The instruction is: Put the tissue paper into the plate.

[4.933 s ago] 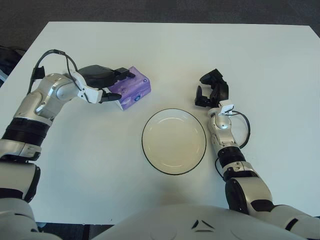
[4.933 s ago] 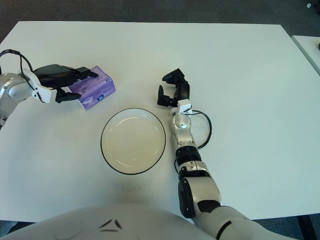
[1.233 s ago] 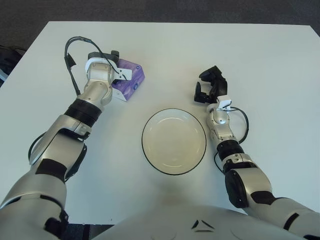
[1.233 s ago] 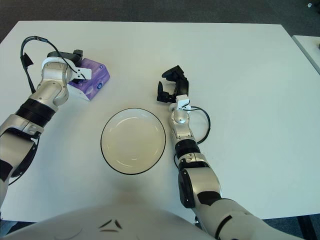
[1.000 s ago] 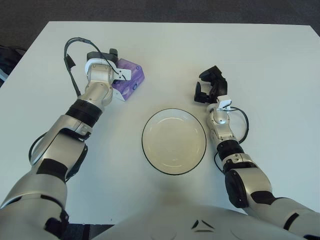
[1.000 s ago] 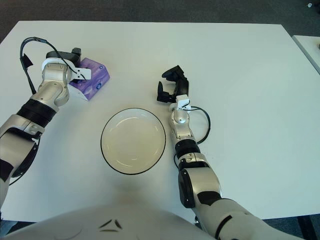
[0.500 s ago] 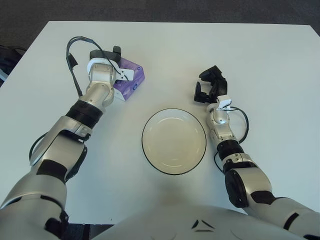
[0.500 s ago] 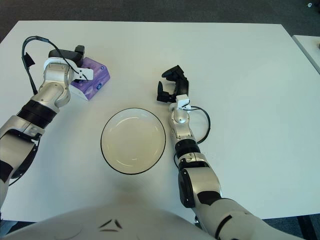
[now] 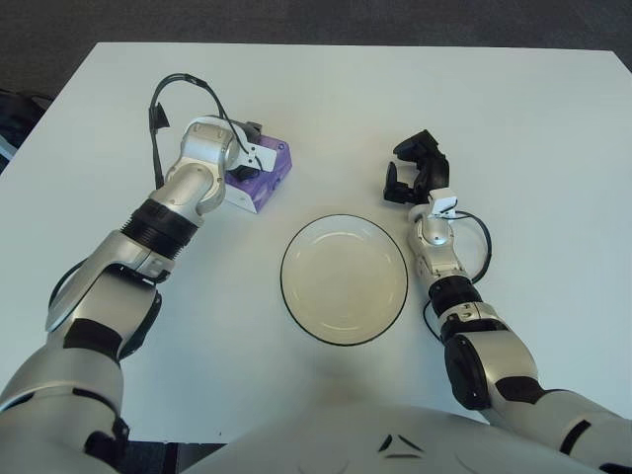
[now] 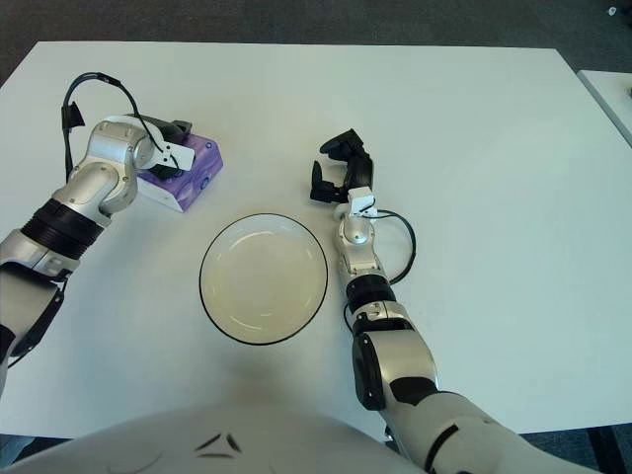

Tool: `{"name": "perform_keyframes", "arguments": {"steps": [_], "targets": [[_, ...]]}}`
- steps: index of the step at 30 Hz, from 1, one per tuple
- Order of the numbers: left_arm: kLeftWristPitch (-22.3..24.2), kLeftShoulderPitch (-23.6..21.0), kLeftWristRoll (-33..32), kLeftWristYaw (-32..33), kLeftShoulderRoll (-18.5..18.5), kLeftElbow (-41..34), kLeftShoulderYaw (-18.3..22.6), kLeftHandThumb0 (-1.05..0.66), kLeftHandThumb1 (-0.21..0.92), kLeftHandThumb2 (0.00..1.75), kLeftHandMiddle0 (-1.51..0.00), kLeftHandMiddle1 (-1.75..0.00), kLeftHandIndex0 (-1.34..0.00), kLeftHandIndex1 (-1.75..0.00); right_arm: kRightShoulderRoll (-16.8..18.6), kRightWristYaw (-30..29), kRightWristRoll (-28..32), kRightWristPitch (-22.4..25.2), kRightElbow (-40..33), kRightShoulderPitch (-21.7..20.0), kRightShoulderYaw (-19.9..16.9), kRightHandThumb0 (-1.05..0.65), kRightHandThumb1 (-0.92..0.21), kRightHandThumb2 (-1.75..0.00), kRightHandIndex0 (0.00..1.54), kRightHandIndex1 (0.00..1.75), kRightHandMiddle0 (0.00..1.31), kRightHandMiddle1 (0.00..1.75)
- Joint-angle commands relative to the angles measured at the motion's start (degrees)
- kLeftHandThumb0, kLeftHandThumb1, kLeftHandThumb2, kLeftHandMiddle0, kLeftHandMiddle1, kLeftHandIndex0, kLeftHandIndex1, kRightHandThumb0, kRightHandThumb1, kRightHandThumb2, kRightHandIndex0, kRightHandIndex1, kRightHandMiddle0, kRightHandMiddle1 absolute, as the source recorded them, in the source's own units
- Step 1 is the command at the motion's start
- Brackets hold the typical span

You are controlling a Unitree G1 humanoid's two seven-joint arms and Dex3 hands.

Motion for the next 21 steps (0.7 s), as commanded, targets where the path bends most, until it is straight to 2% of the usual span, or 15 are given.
{"name": "perform_keyframes", "arguments": {"steps": [1, 6, 10, 15, 18, 21], "targets": [[-2.3, 1.6, -2.0, -7.9, 1.2, -1.4, -2.0, -1.05, 0.92, 1.28, -0.43, -0.01, 0.00, 0.00, 0.7, 0.3, 0.8, 7.4, 12.7, 12.9, -0.8, -0.01, -0.20, -1.40, 0.72, 1.75, 0.57, 1.54], [-3.4, 1.8, -2.4, -10.3, 1.7, -4.0, -2.0, -1.05, 0.92, 1.27, -0.50, -0.05, 0.00, 0.00, 0.6, 0.3, 0.8, 7.3, 13.0, 13.0, -0.9, -0.01, -0.20, -1.40, 0.72, 1.75, 0.57, 1.55], [-3.6, 2.1, -2.7, -12.2, 2.0, -6.1, -1.6, -1.05, 0.92, 1.27, -0.50, -0.05, 0.00, 0.00, 0.6, 0.3, 0.9, 7.2, 13.2, 13.0, -0.9, -0.01, -0.20, -1.40, 0.72, 1.75, 0.57, 1.55], [-4.4, 2.5, -4.1, -14.9, 3.0, -9.8, -0.6, -1.05, 0.92, 1.28, -0.75, -0.18, -0.04, -0.02, 0.6, 0.2, 0.9, 7.2, 13.6, 12.8, -1.0, -0.01, -0.20, -1.40, 0.72, 1.75, 0.57, 1.55], [-5.4, 2.7, -4.4, -14.4, 3.3, -10.2, -0.4, -1.05, 0.92, 1.28, -0.79, -0.20, -0.05, -0.03, 0.6, 0.0, 0.8, 7.3, 13.6, 12.7, -1.0, -0.01, -0.20, -1.40, 0.72, 1.75, 0.57, 1.55], [-5.6, 3.0, -4.3, -14.2, 3.6, -11.1, -0.2, -1.05, 0.92, 1.28, -0.74, -0.18, -0.04, -0.03, 0.6, -0.2, 0.7, 7.2, 13.7, 12.7, -0.9, -0.01, -0.20, -1.40, 0.72, 1.75, 0.57, 1.55]]}}
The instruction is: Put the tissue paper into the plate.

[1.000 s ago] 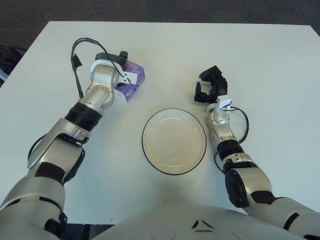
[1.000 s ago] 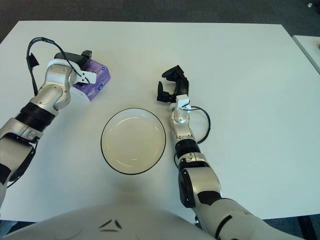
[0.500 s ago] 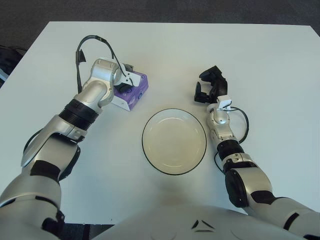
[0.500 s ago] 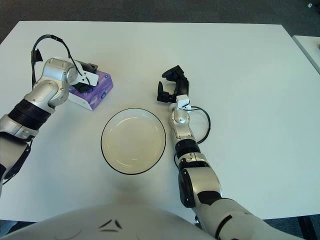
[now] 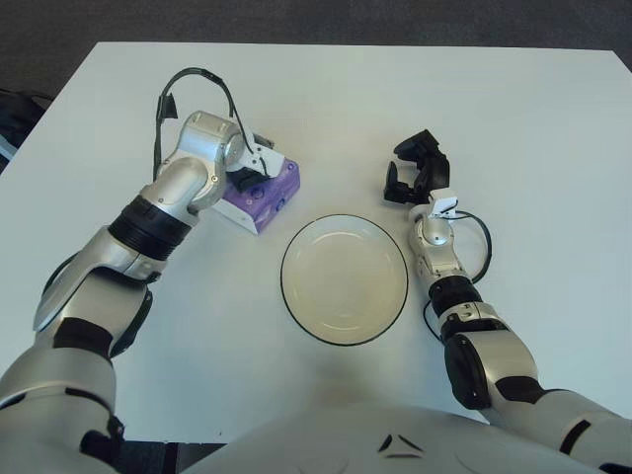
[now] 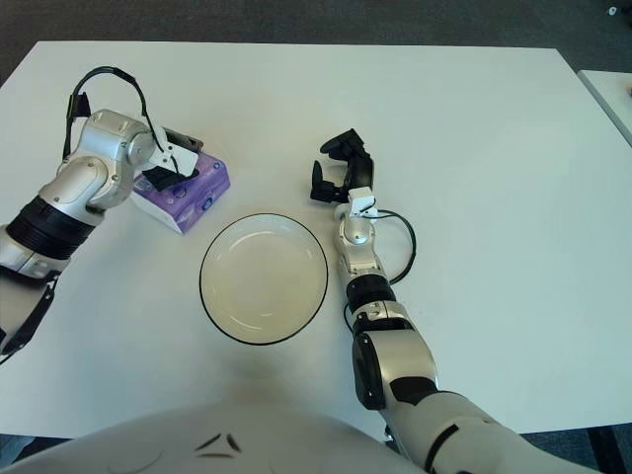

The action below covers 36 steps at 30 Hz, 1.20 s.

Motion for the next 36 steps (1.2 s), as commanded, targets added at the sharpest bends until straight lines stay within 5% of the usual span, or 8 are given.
{"name": "perform_keyframes", "arguments": {"steps": [1, 15, 36], "targets": [[-1.4, 3.1, -0.9, -1.5, 1.3, -2.0, -0.5, -1.05, 0.92, 1.28, -0.74, -0.18, -0.04, -0.03, 0.6, -0.1, 0.6, 7.7, 13.3, 12.8, -0.8, -0.01, -0.20, -1.40, 0.72, 1.75, 0.57, 1.55], [1.6, 5.8, 3.6, 0.4, 1.1, -3.2, -0.8, -1.05, 0.92, 1.22, -0.64, -0.12, -0.02, -0.04, 0.6, 0.2, 1.2, 7.0, 13.8, 12.7, -1.2, -0.01, -0.19, -1.40, 0.72, 1.75, 0.57, 1.55], [2.2, 12.7, 8.3, 11.9, -0.2, 2.6, -3.6, -1.05, 0.92, 1.24, -0.59, -0.07, -0.02, -0.09, 0.2, 0.1, 1.1, 6.2, 13.4, 13.4, -1.2, -0.01, -0.19, -1.40, 0.72, 1.75, 0.58, 1.54]]}}
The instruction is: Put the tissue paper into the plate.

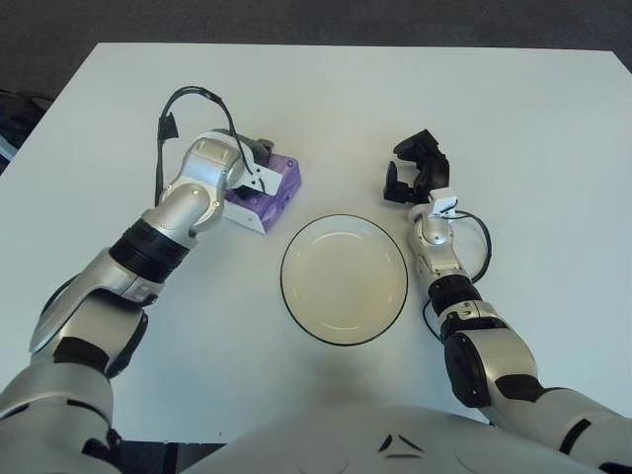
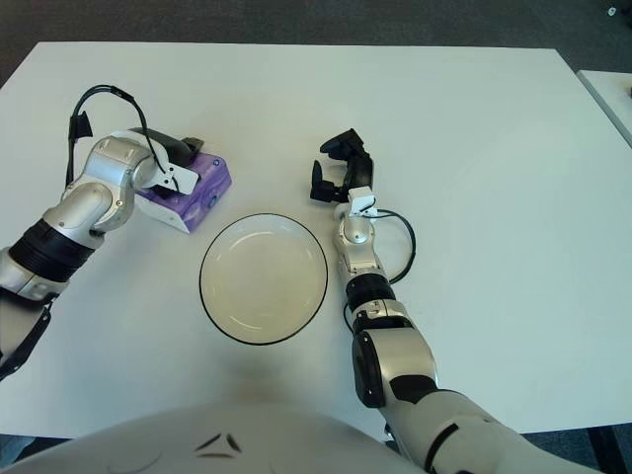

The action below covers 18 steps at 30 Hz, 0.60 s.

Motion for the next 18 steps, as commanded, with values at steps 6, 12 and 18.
{"name": "perform_keyframes", "arguments": {"steps": [6, 12, 18], "targets": [[-0.3, 8.1, 2.7, 3.1, -1.2, 9.9, -5.1, -1.05, 0.92, 1.24, -0.56, -0.05, 0.00, -0.07, 0.1, -0.2, 0.6, 6.8, 12.1, 14.2, -0.9, -0.01, -0.20, -1.39, 0.72, 1.75, 0.58, 1.53], [-3.6, 9.9, 3.4, 4.5, -0.2, 11.8, -7.8, -1.05, 0.92, 1.13, -0.43, -0.01, 0.00, -0.01, -0.1, -0.6, 0.4, 7.2, 11.9, 14.4, -0.8, -0.01, -0.20, -1.39, 0.71, 1.75, 0.58, 1.53], [-5.6, 8.4, 4.2, 5.3, -2.3, 16.3, -10.0, -1.05, 0.92, 0.92, -0.31, -0.01, 0.00, 0.00, -0.2, -0.5, 0.5, 7.3, 11.7, 14.6, -0.9, -0.01, -0.21, -1.37, 0.71, 1.75, 0.57, 1.53]]}}
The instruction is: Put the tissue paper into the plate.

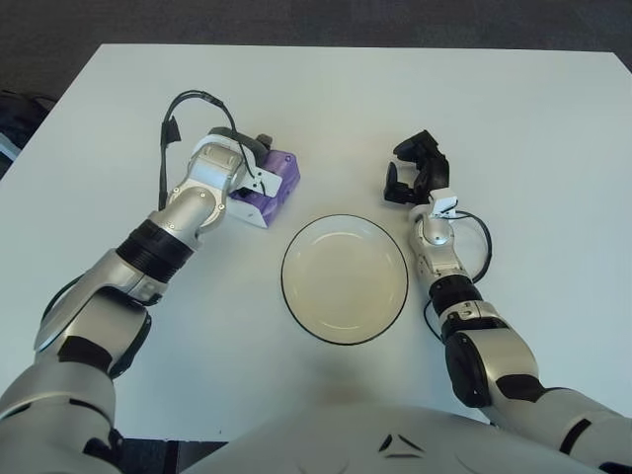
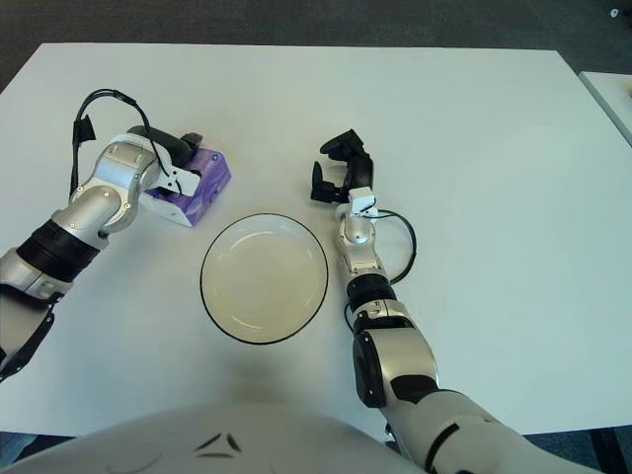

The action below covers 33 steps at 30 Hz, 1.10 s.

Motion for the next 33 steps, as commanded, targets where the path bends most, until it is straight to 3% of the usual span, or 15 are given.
{"name": "perform_keyframes", "arguments": {"steps": [1, 8, 12, 15, 18, 24, 33], "targets": [[-3.9, 8.4, 0.6, -1.5, -1.8, 11.6, -7.2, -1.05, 0.92, 0.83, -0.32, -0.02, 0.00, 0.00, 0.1, -0.4, 0.5, 7.3, 11.5, 14.5, -0.9, -0.01, -0.22, -1.37, 0.71, 1.75, 0.57, 1.53], [1.3, 10.8, -0.3, 0.6, -4.1, 11.6, -5.4, -1.05, 0.92, 0.61, -0.42, -0.07, -0.05, -0.03, 0.0, -0.5, 0.3, 7.0, 11.6, 14.7, -0.7, -0.01, -0.22, -1.36, 0.70, 1.75, 0.57, 1.52], [3.1, 13.7, 0.5, 5.9, -4.5, 10.7, -5.5, -1.00, 0.92, 0.48, -0.57, -0.11, -0.02, -0.69, -0.1, -0.4, 0.3, 6.9, 11.9, 14.6, -0.7, -0.01, -0.23, -1.36, 0.70, 1.75, 0.57, 1.52], [4.0, 17.1, 0.0, 16.7, -4.9, 11.2, -3.9, -0.78, 0.90, 0.35, -0.68, -0.20, -0.21, -1.13, -0.2, -0.4, 0.3, 6.8, 12.1, 14.7, -0.7, -0.01, -0.22, -1.36, 0.70, 1.75, 0.57, 1.53], [2.4, 19.5, -2.1, 24.2, -4.3, 9.0, -2.0, -0.53, 0.83, 0.41, -0.69, -0.36, -0.40, -1.35, -0.3, -0.5, 0.2, 6.5, 12.0, 14.9, -0.7, -0.01, -0.22, -1.37, 0.70, 1.75, 0.57, 1.53], [-0.2, 20.5, -6.2, 27.2, -3.8, 8.1, 0.2, -0.41, 0.67, 0.66, -0.68, -0.62, -0.55, -1.46, -0.3, -0.7, 0.1, 6.2, 11.9, 14.9, -0.6, -0.01, -0.21, -1.37, 0.71, 1.75, 0.58, 1.51], [-0.9, 21.4, -8.2, 29.2, -3.5, 8.3, 1.1, -0.40, 0.63, 0.70, -0.71, -0.74, -0.59, -1.45, -0.3, -0.5, 0.0, 6.9, 11.5, 15.1, -0.4, -0.01, -0.21, -1.36, 0.71, 1.75, 0.59, 1.50]]}}
